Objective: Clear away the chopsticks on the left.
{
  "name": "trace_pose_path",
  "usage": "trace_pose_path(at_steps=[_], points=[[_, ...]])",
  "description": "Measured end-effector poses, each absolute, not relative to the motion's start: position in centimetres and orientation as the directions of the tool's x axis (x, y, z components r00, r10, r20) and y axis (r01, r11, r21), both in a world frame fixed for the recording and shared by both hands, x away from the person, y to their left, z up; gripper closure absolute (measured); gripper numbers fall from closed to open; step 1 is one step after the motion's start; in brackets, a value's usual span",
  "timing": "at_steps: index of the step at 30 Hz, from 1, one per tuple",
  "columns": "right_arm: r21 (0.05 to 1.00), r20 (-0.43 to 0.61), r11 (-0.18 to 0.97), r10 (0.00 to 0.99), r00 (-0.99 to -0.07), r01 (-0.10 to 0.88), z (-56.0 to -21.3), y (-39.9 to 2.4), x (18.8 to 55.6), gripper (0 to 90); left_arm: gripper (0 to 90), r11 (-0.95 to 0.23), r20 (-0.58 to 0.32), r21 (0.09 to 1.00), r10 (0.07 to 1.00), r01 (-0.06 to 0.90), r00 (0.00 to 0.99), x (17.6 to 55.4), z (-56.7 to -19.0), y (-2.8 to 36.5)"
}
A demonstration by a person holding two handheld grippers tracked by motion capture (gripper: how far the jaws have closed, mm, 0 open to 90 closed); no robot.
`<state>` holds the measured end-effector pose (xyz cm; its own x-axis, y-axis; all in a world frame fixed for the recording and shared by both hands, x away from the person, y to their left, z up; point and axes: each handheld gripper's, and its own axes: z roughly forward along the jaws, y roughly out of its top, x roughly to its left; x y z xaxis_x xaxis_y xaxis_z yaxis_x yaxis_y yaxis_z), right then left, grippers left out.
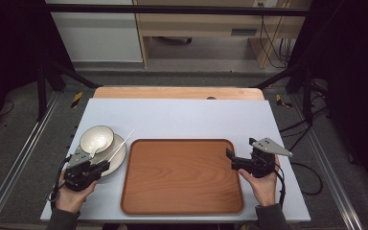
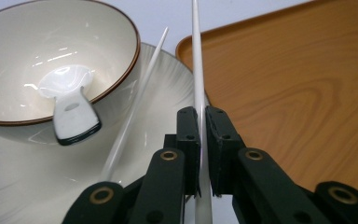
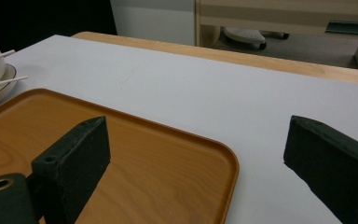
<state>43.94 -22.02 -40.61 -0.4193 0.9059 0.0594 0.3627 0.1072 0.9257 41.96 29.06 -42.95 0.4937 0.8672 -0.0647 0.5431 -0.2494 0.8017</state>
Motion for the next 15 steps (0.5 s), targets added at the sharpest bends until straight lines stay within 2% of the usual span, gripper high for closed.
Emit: trace_pose_path(at_steps=[10,15], points=[[0.927,0.061,0.098,0.914,-0.401,0.363,-40.5,-22.2,43.8,5.1,84.4,-0.174,-0.069,0.841,0.905,0.513,0.420,40.5,-41.8,25.7],[0.926,0.055,0.103,0.916,-0.397,0.364,-40.6,-22.2,43.8,4.8,84.3,-0.116,-0.085,0.852,0.932,0.511,0.352,40.5,-41.4,23.7]])
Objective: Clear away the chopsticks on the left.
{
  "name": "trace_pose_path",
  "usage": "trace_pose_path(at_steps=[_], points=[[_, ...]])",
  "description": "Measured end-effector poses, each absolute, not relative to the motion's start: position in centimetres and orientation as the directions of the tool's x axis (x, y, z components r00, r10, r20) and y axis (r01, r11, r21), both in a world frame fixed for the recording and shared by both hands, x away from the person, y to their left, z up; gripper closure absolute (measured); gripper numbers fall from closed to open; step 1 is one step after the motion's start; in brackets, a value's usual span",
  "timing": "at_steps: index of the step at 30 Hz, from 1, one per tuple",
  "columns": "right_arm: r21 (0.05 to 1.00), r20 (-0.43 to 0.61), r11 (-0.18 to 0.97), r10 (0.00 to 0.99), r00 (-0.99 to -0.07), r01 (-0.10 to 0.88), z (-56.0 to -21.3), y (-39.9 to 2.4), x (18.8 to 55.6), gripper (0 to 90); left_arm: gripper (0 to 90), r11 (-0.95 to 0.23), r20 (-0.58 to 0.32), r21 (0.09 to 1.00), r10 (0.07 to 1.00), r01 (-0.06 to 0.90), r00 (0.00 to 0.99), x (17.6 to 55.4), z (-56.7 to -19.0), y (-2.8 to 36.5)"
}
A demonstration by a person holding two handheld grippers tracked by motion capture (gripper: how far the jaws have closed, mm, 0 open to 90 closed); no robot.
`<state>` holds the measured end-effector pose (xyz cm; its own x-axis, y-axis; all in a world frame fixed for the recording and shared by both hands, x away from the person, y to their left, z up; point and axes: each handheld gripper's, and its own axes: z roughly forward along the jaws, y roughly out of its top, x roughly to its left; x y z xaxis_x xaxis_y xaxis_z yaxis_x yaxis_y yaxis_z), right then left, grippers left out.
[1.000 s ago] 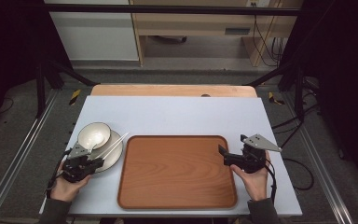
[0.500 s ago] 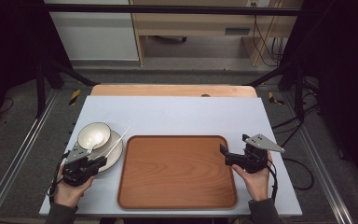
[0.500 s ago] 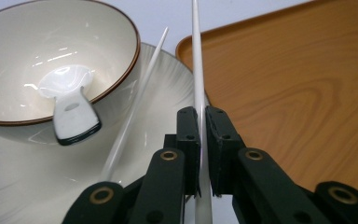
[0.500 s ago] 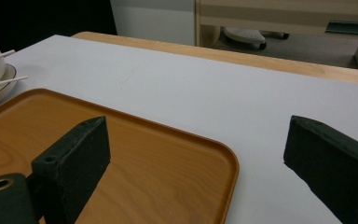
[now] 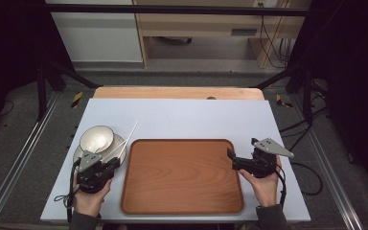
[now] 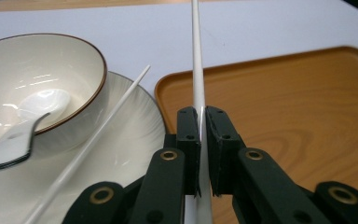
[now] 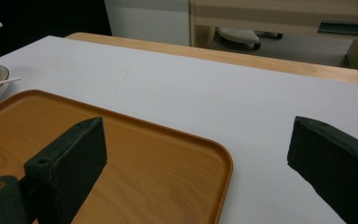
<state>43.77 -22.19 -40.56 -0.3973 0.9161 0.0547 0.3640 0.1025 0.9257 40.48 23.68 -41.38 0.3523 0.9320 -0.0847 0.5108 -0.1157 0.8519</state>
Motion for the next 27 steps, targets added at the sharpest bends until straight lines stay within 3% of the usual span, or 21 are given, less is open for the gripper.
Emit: trace_pose_path(at_steps=[16,27], points=[[0.925,0.056,0.107,0.911,-0.408,0.364,-40.7,-22.1,43.8,5.4,84.2,0.065,-0.191,0.861,0.961,0.504,0.202,38.7,-44.3,20.7],[0.922,0.050,0.116,0.910,-0.412,0.370,-40.9,-22.0,43.9,5.7,84.3,0.094,-0.199,0.850,0.968,0.518,0.150,37.5,-46.9,20.1]])
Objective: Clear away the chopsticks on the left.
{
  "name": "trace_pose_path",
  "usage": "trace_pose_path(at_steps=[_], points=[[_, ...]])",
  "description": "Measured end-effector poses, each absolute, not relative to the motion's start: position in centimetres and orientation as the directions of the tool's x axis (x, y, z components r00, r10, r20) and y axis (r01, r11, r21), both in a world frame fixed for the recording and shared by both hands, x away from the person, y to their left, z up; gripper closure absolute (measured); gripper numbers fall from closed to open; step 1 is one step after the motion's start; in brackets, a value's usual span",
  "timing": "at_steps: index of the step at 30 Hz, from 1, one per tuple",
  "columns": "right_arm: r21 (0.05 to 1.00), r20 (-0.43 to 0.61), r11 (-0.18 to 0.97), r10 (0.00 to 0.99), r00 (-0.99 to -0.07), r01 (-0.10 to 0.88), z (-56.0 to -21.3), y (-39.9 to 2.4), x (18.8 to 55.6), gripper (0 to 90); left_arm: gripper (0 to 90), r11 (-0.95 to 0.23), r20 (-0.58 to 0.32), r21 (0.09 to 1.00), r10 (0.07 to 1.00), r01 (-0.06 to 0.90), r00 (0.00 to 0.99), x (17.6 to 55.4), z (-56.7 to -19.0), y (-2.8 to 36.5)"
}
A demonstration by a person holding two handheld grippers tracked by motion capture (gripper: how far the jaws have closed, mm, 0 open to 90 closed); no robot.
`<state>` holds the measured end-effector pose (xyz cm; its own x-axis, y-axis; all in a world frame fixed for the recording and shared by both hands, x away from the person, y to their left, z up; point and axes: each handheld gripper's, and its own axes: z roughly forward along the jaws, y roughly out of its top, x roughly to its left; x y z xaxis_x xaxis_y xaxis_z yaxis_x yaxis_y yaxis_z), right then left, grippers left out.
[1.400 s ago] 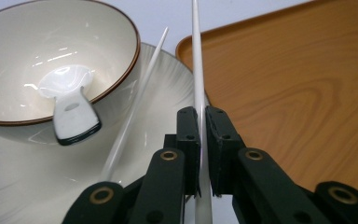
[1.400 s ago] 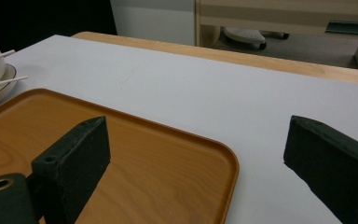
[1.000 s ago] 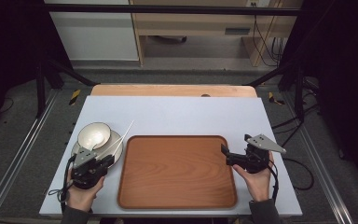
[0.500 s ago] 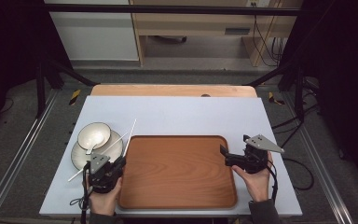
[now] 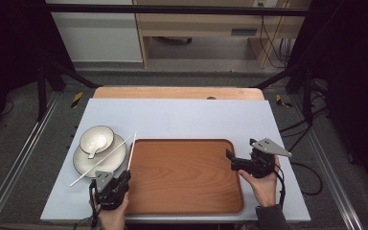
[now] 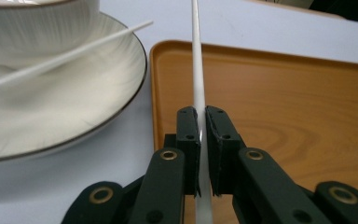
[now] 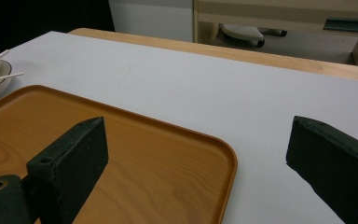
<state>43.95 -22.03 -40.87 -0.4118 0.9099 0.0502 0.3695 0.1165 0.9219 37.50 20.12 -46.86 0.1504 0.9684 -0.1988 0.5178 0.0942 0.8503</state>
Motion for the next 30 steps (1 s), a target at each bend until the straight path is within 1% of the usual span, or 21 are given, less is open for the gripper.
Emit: trace_pose_path(at_steps=[9,24,30], points=[[0.918,0.056,0.116,0.909,-0.412,0.379,-41.0,-21.9,44.0,5.8,84.2,0.109,-0.225,0.818,0.964,0.565,0.140,37.8,-48.0,19.9],[0.919,0.048,0.123,0.909,-0.415,0.375,-41.0,-21.9,44.0,5.9,84.2,0.096,-0.210,0.781,0.971,0.617,0.113,38.9,-48.6,19.5],[0.917,0.047,0.125,0.909,-0.415,0.378,-41.1,-21.8,44.0,5.9,83.8,0.086,-0.202,0.774,0.972,0.627,0.117,38.9,-48.6,19.4]])
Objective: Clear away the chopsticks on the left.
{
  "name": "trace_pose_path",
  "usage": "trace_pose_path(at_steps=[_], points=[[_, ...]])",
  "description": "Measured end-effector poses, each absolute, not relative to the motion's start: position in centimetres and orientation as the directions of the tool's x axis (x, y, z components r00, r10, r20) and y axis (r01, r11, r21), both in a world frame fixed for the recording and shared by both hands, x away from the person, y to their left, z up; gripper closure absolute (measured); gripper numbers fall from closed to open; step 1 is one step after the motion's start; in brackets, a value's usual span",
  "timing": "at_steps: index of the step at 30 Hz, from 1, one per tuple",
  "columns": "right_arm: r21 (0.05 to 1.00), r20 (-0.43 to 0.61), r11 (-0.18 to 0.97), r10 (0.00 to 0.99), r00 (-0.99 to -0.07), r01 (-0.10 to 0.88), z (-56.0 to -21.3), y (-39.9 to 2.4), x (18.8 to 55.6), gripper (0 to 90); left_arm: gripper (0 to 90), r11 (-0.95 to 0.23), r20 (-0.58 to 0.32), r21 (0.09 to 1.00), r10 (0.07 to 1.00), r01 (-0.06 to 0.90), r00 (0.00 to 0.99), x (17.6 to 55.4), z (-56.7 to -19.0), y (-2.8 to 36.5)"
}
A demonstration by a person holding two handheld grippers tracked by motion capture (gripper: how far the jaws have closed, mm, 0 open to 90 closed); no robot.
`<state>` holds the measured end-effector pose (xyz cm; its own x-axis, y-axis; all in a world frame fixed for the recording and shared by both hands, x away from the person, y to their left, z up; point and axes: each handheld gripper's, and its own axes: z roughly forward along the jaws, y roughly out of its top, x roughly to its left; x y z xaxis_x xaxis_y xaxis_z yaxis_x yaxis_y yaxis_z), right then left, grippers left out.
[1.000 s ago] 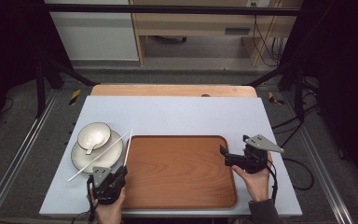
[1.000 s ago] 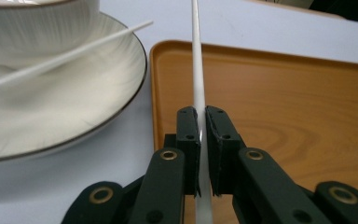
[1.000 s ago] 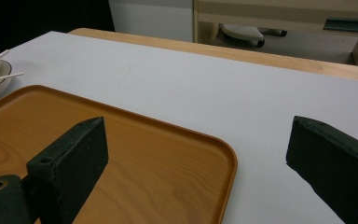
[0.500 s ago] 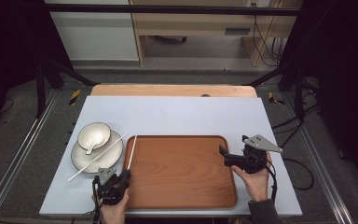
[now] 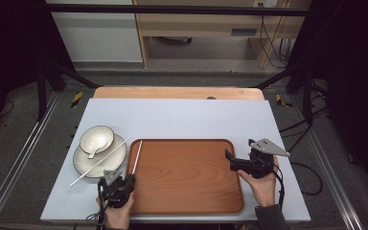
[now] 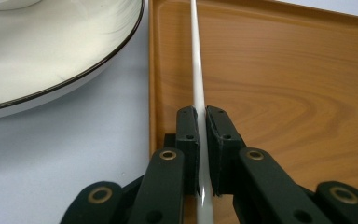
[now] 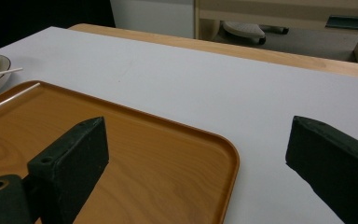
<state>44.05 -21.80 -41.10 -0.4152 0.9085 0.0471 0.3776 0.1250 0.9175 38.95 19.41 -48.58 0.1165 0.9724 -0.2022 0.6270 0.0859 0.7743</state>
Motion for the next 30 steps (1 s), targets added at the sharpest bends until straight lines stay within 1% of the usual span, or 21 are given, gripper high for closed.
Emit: trace_pose_path(at_steps=[2,4,8,11,13,16,18,19,20,21,22,23,24,25,26,27,28,30], points=[[0.918,0.048,0.124,0.909,-0.415,0.377,-41.1,-21.8,44.0,6.0,83.4,0.081,-0.197,0.775,0.973,0.626,0.118,39.0,-48.6,19.4],[0.918,0.051,0.120,0.909,-0.413,0.378,-41.1,-21.8,44.0,6.0,80.7,0.081,-0.202,0.775,0.972,0.627,0.124,39.0,-48.6,19.4],[0.918,0.047,0.124,0.909,-0.414,0.376,-41.1,-21.8,44.0,6.0,80.3,0.074,-0.199,0.775,0.971,0.627,0.131,39.0,-48.5,19.4],[0.919,0.047,0.122,0.910,-0.413,0.375,-41.1,-21.9,44.0,6.0,77.6,0.078,-0.205,0.779,0.969,0.622,0.136,39.0,-48.5,19.5],[0.919,0.048,0.121,0.910,-0.412,0.374,-41.1,-21.9,44.0,6.0,76.5,0.073,-0.211,0.784,0.965,0.616,0.154,39.0,-48.2,19.6],[0.920,0.054,0.113,0.911,-0.409,0.374,-41.0,-22.0,43.9,5.9,73.0,0.035,-0.187,0.789,0.965,0.613,0.186,39.1,-47.4,19.6],[0.920,0.057,0.111,0.911,-0.408,0.376,-41.0,-22.0,43.9,5.9,68.8,0.029,-0.197,0.799,0.956,0.601,0.216,39.1,-46.7,19.8],[0.920,0.055,0.112,0.911,-0.409,0.375,-41.0,-22.0,43.9,5.9,66.8,0.009,-0.200,0.807,0.945,0.591,0.258,39.3,-45.9,20.2],[0.920,0.055,0.112,0.911,-0.409,0.375,-41.0,-22.0,43.9,5.9,64.1,0.009,-0.200,0.807,0.945,0.591,0.258,39.3,-45.9,20.2],[0.920,0.055,0.112,0.911,-0.408,0.375,-41.0,-22.0,43.9,5.8,64.1,-0.018,-0.185,0.818,0.938,0.575,0.293,39.4,-45.5,20.5],[0.922,0.057,0.108,0.913,-0.405,0.372,-41.0,-22.1,43.8,5.8,59.3,-0.050,-0.163,0.828,0.931,0.558,0.325,39.6,-44.8,20.9],[0.922,0.057,0.108,0.913,-0.405,0.372,-41.0,-22.1,43.8,5.8,58.0,-0.050,-0.163,0.828,0.931,0.558,0.325,39.6,-44.8,20.9],[0.922,0.054,0.109,0.913,-0.404,0.371,-41.0,-22.1,43.8,5.9,58.0,-0.071,-0.147,0.832,0.928,0.551,0.342,39.7,-44.4,21.2],[0.923,0.060,0.104,0.913,-0.404,0.372,-41.0,-22.2,43.8,5.9,56.1,-0.090,-0.136,0.835,0.922,0.542,0.363,39.8,-44.0,21.6],[0.922,0.056,0.107,0.915,-0.400,0.373,-41.0,-22.2,43.8,5.9,54.0,-0.102,-0.132,0.837,0.915,0.537,0.380,39.9,-43.6,22.1],[0.922,0.056,0.107,0.915,-0.400,0.373,-41.0,-22.2,43.8,5.9,54.0,-0.114,-0.124,0.838,0.912,0.534,0.390,40.0,-43.3,22.3],[0.921,0.056,0.108,0.914,-0.401,0.374,-41.1,-22.2,43.8,5.9,49.9,-0.136,-0.117,0.835,0.903,0.534,0.413,40.1,-43.0,22.7],[0.921,0.058,0.106,0.914,-0.402,0.375,-41.1,-22.1,43.8,5.9,47.3,-0.155,-0.135,0.831,0.876,0.535,0.463,40.5,-42.7,23.5]])
